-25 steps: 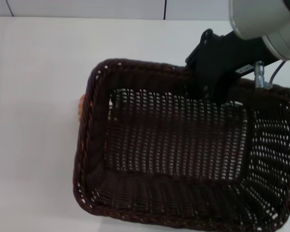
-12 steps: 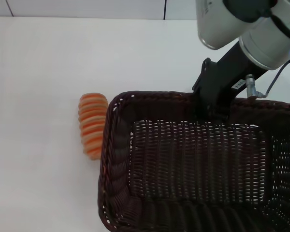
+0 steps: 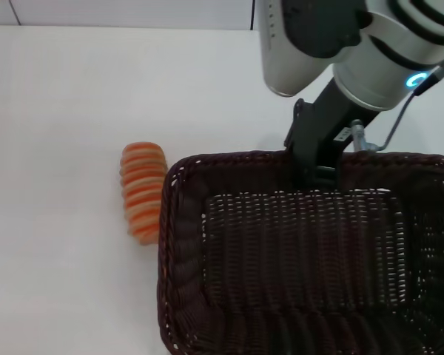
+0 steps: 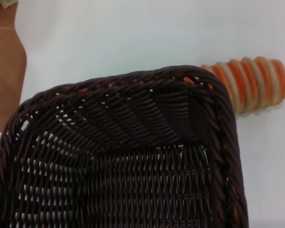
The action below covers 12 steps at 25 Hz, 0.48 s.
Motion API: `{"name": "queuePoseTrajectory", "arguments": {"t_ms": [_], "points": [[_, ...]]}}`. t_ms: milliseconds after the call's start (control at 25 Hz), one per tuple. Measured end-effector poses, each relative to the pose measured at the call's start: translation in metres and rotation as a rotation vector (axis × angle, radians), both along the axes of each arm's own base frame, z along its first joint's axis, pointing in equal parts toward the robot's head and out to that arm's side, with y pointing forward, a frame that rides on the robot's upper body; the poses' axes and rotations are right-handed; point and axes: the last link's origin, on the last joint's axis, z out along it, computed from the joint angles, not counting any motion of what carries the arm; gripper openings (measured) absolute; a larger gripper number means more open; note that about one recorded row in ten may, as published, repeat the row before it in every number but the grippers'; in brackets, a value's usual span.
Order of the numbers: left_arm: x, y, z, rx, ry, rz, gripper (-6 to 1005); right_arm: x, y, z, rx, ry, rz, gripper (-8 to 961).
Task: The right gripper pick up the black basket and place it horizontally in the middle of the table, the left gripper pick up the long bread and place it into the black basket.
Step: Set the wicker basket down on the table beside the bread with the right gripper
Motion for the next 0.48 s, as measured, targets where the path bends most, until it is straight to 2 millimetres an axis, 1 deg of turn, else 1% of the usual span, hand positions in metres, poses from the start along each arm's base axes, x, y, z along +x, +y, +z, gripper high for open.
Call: {"name": "queuePoseTrajectory", "arguments": {"t_ms": [280,480], "points": [[0.001,-0.002,0.001,0.011,0.002,-0.01,833,0.002,0.007,-0.009,0.031,-0.08,0.013,140],[0.001,-0.004,0.003,0.025,0.0,-0.014,833,-0.001,0.009,-0.013,0.042,-0.084,0.034,143]]}}
